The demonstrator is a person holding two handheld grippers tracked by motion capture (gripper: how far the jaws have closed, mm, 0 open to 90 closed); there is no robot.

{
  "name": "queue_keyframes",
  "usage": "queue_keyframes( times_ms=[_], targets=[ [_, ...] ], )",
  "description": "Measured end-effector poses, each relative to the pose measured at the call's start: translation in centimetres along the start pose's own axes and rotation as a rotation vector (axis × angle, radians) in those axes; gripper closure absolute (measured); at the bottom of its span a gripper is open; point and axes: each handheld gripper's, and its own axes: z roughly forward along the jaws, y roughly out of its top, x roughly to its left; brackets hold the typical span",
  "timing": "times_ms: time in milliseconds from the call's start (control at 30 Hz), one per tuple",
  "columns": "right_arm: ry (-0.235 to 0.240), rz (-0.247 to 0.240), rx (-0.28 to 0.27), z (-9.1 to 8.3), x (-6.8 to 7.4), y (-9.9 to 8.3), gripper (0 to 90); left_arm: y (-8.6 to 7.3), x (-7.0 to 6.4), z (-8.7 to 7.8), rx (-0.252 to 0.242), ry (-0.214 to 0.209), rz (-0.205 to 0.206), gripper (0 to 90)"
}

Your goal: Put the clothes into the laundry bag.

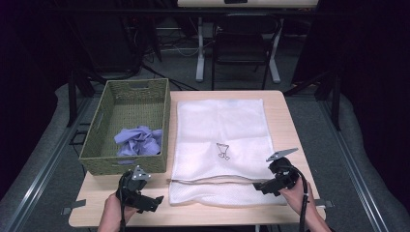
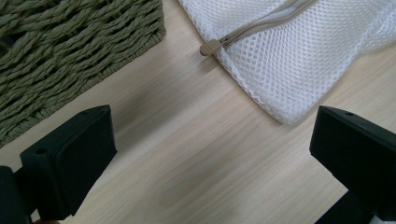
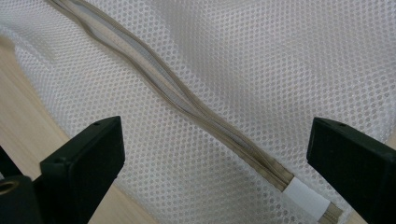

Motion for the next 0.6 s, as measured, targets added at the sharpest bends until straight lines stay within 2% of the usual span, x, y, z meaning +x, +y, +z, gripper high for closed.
queue_keyframes(
  times_ms=[333,433,600],
  targets=[
    [0.004,-0.006,-0.004,-0.04,0.00,-0.03,4.7,0.05,0.03,0.05,-0.003,-0.008,0.001,0.2],
    [0.006,-0.005,-0.003,0.03,0.15,0.05,4.7,-0.05,0.10,0.02,0.000,-0.021,-0.005,0.2],
    [0.001,-0.021,-0.008,0.36,0.50,0.38,7.0,0.08,0.24,0.04,-0.005,-0.014,-0.018,0.2]
  ],
)
